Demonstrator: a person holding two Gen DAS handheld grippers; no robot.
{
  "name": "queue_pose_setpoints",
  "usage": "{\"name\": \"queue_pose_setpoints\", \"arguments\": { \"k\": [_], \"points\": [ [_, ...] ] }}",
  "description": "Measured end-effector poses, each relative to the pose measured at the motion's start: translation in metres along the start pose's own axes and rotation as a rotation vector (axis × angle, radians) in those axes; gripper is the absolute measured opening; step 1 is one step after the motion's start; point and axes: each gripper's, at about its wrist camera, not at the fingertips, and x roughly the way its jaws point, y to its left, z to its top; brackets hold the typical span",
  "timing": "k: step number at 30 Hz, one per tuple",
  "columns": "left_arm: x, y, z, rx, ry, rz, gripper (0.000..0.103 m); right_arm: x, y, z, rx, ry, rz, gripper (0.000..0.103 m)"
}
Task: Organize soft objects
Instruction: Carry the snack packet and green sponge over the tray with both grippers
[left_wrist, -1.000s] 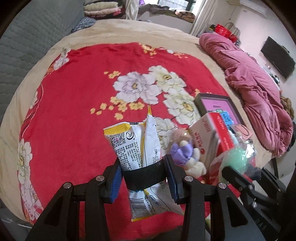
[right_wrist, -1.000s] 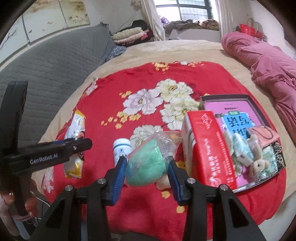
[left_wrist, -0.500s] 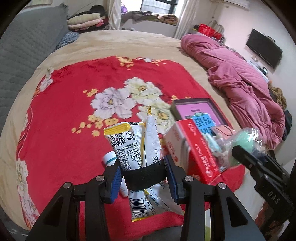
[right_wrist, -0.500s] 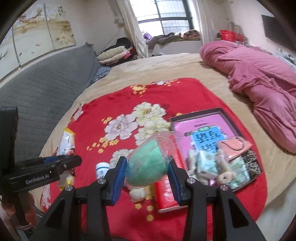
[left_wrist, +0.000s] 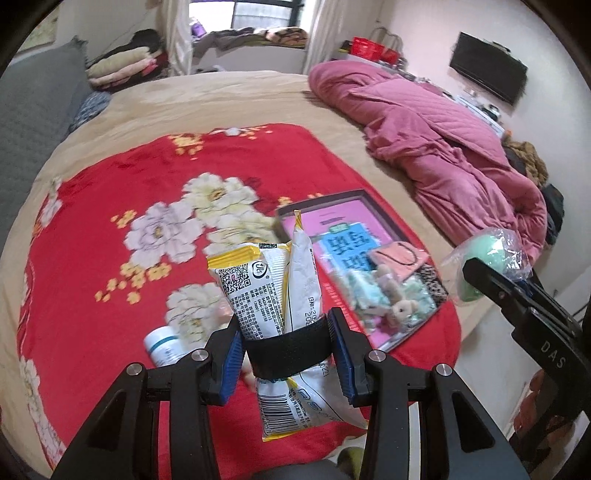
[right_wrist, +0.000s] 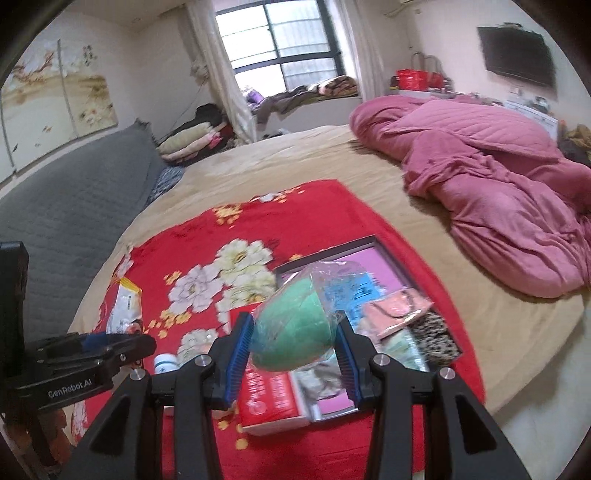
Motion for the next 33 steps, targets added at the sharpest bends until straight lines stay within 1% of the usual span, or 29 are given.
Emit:
{"name": "queue_pose_setpoints", "arguments": {
  "k": [9,18,25,29,33],
  "points": [
    [0.023,-0.057,0.01,0.087,0.02,-0.043,0.044,-0.013,-0.042,0.005,0.045,-0.03,-0.043,0.044],
    [0.067,-0.101,0.012,0.143,0.061,-0.078,0.044,-0.009,-0.077,0.003,0.091,-0.024,-0.063,0.044],
    [0.099,-0.119,0.008,0.16,0.098,-0.108,0.044,0.001,-0.095,0.003,0.108,-0.005,-0.073,0.044],
    [0.114,-0.123,0.007,0.159,0.115,-0.133,0.044,0.01,-0.105,0.003,0.114,0.009,-0.079,0.044],
    [0.131,-0.125,0.007,0.161,0.135,-0.137,0.044,0.019,-0.113,0.002,0.127,0.025,-0.088,0.044]
  ]
}}
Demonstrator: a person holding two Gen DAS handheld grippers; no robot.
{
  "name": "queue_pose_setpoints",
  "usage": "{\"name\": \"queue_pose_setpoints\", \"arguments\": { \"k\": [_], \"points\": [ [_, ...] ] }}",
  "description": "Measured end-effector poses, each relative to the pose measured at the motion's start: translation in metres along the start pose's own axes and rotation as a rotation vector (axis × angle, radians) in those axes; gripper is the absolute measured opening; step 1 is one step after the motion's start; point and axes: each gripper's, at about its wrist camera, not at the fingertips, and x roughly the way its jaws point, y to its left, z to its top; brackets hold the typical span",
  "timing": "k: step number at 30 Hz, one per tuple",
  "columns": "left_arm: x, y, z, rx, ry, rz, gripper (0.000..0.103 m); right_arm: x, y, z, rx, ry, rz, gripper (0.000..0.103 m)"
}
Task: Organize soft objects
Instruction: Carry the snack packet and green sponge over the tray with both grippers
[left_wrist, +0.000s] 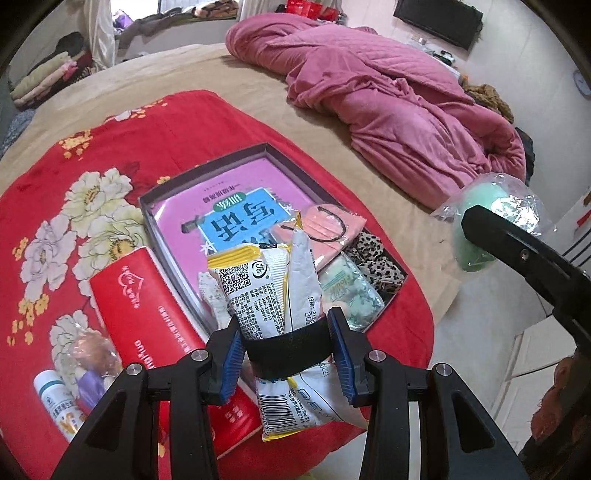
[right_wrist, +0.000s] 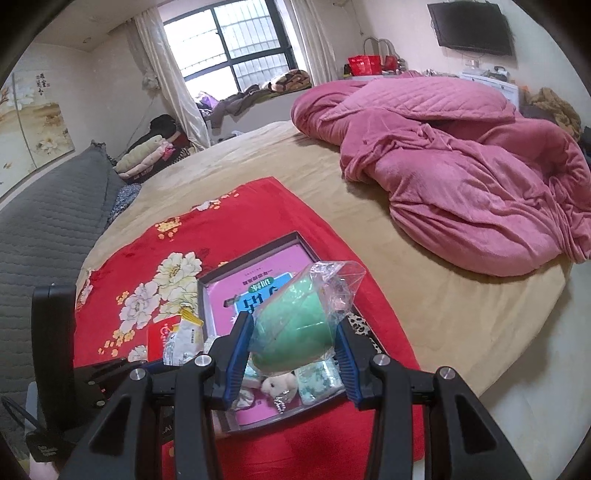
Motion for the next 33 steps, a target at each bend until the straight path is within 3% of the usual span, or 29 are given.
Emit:
{"name": "queue_pose_setpoints", "arguments": {
  "k": [18,33],
  "points": [
    [0.057,-0.007,-0.005,0.017,0.098,-0.014,0.044,0.038,-0.018,0.007,-0.015,0.068,-0.048,0.044],
    [0.077,0.001,-0.006,0.022,0.096,0.022,0.044,0.072,-0.016,0.0,-0.051,0.146,-0.053,0.044]
  ]
}}
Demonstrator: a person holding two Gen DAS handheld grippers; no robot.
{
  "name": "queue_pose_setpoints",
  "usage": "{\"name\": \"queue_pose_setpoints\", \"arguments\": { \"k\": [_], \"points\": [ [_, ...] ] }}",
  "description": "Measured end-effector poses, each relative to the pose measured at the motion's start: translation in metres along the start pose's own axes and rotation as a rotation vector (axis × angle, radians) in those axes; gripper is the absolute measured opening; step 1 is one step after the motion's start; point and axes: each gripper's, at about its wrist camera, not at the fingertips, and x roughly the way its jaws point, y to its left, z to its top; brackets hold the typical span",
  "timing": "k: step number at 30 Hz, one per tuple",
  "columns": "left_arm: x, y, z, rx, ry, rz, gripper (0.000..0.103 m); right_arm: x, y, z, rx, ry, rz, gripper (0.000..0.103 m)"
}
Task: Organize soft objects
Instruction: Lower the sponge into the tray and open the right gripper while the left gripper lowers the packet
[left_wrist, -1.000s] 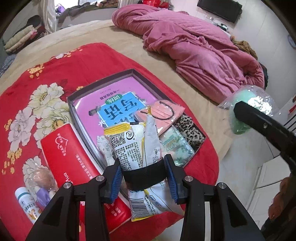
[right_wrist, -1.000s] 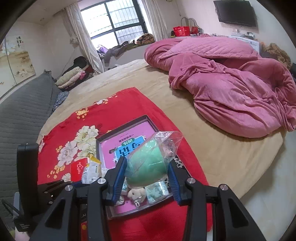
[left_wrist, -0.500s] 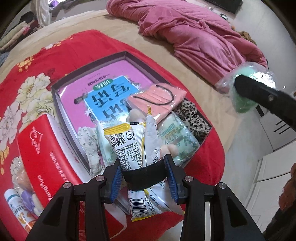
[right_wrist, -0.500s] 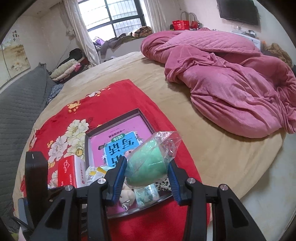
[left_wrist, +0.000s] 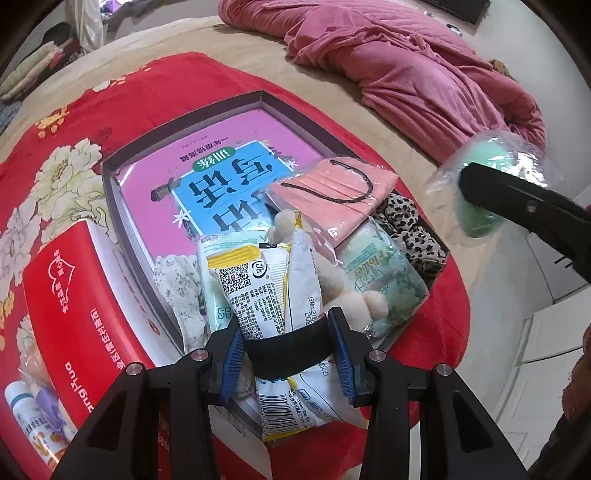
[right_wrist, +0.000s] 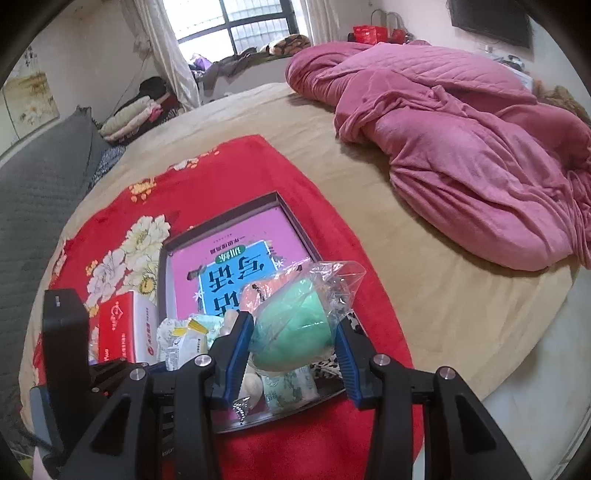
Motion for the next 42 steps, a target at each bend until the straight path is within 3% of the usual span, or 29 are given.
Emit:
{"name": "queue_pose_setpoints", "arguments": {
  "k": [20,42],
  "points": [
    [0.003,-0.002,0.003,0.005,-0.008,-0.001,0.044,0.055,-0.012,-0.008,0.0,0.131,-0.043,0.044],
    [0.003,-0.001,0.003,0.001,-0.009,0.007,0.044,0.093,-0.005,0.001,-0.002,0.164,0.002,0.045]
  ]
}}
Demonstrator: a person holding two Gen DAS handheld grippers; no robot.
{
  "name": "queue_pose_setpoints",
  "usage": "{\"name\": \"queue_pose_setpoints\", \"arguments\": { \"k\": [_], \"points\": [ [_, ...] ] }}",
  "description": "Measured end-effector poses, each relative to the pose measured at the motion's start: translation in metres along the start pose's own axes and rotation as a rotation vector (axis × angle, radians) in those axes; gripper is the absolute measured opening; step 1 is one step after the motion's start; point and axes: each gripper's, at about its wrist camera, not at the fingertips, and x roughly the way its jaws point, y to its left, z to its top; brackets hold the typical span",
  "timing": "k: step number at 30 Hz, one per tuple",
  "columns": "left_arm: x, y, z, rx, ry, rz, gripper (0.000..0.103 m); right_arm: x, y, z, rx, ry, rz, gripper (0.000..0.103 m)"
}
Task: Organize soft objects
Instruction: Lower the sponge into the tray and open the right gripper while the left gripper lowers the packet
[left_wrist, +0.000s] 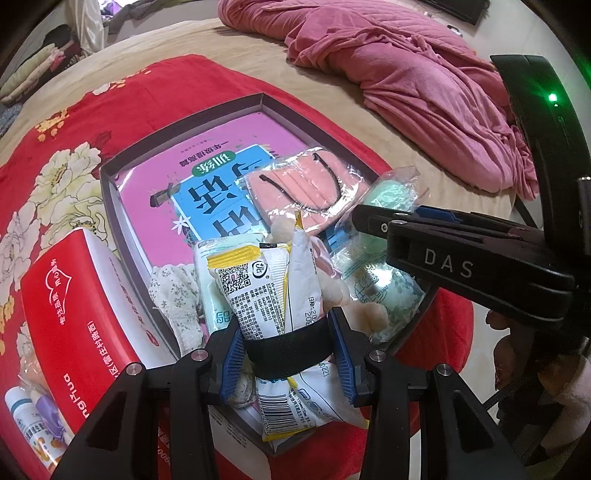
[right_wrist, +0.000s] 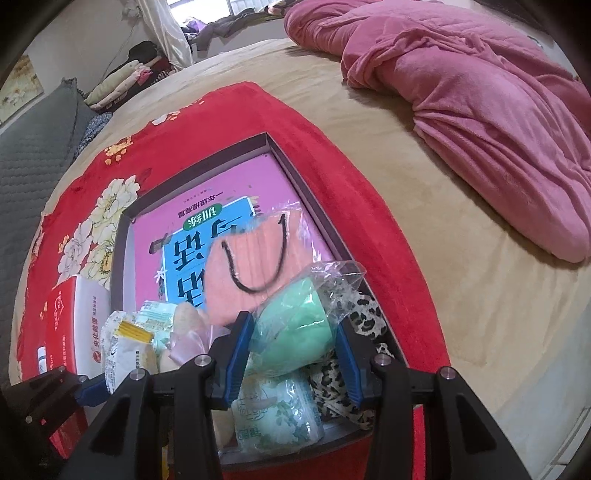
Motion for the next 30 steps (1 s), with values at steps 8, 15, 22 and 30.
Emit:
{"name": "queue_pose_setpoints", "arguments": {
  "k": [8,15,22,30],
  "points": [
    [0.0,-0.001,-0.001,0.001,-0.003,0.011,0.045,-0.001,0.001,0.0,-0.01,0.002,-0.012,0.045],
    [0.0,-0.002,-0.001,0.008,-0.007,0.022,0.045,-0.006,0.003,-0.001,-0.027,0.001,-0.024,0.052],
    [0.001,-0.002,0.0,0.001,0.0,0.027,0.045,-0.017,0.002,-0.003,-0.023,-0.025,-0.015,0.06],
    [0.0,-0.003,0.0,-0.003,0.004,0.034,0.045,-0.026,-0.006,-0.003,-0.003,-0.036,-0.016,0.06]
  ]
}}
